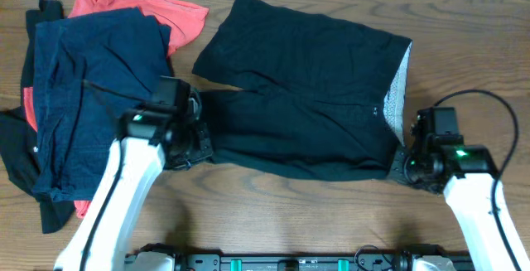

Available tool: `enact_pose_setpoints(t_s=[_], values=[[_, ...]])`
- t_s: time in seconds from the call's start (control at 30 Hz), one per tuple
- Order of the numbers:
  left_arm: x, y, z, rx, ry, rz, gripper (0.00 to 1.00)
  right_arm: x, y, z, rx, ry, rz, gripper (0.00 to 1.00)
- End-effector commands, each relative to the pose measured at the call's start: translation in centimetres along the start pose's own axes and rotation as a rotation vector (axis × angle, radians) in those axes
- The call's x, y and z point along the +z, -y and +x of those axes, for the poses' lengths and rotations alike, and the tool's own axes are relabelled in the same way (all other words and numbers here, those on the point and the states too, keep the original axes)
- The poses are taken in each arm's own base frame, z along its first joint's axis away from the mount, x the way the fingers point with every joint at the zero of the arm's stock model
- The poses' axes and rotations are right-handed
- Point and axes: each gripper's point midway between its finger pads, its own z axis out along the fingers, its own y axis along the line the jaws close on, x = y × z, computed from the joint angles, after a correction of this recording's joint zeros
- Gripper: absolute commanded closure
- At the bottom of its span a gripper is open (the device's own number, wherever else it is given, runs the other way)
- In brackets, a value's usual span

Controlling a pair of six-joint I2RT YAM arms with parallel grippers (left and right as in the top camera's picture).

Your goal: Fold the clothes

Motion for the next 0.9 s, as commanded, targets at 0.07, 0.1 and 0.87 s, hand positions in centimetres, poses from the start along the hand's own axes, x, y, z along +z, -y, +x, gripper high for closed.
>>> enact_pose_setpoints(t_s=[0.07,0.1,0.87], values=[[-5.2,1.1,-0.4,0.065,0.175,0.061,0.94,-5.3,-1.0,-1.9,-0.103,0.15,-0.05,0.99],[-6.0,1.3,-0.2,0.071,0.2,0.072,0.94,-6.3,-1.1,-2.0,-0.115,0.174,-0.058,0.99],[-11.9,0.8,-1.6,0.079,0.469,0.045,0.94,-12.5,0.1,-1.9,-0.148,0.349,-0.029,0.99]])
